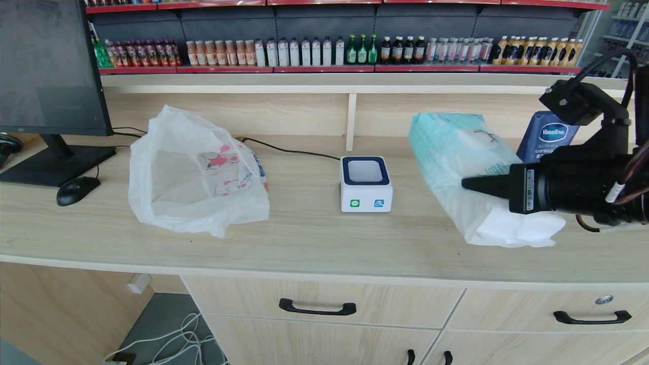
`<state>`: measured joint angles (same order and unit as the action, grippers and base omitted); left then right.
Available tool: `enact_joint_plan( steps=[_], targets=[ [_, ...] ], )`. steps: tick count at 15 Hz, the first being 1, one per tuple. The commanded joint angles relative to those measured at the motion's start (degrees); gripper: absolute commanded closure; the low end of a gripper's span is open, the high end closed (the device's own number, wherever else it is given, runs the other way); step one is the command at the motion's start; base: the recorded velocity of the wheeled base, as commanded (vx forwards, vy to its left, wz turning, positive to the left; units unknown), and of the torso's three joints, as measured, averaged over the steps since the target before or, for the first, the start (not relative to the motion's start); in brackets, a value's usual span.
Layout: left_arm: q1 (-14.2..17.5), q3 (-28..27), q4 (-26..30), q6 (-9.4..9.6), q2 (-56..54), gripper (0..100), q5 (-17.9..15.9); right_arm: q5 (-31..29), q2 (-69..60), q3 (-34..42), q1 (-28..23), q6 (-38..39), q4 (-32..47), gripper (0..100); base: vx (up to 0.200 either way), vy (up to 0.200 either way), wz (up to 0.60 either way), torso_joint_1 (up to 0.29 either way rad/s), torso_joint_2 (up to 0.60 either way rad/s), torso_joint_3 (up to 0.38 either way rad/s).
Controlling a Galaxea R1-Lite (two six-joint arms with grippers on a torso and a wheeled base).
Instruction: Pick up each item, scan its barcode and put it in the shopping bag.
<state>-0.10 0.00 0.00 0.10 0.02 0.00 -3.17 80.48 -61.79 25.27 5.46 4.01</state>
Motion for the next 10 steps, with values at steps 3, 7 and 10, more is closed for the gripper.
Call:
enact_joint_plan(
  steps=[3,7,10],
  targets=[
    [0.0,0.0,0.0,-0.01,0.0,0,0.0,-4.6,-17.6,14.5,9.4,-0.2,-0.1,100,0.0,0.0,0.0,0.0,0.0,0.0],
    [0.0,0.0,0.0,-0.01,0.0,0,-0.1,3.1,-17.8,19.5,10.7,9.5,-9.8,100,0.0,0.0,0.0,0.0,0.0,0.0],
    [0.0,0.0,0.0,-0.01,0.0,0,0.0,18.9,-18.4,22.0,10.7,24.7,-14.8,100,0.0,0.0,0.0,0.0,0.0,0.0]
  ],
)
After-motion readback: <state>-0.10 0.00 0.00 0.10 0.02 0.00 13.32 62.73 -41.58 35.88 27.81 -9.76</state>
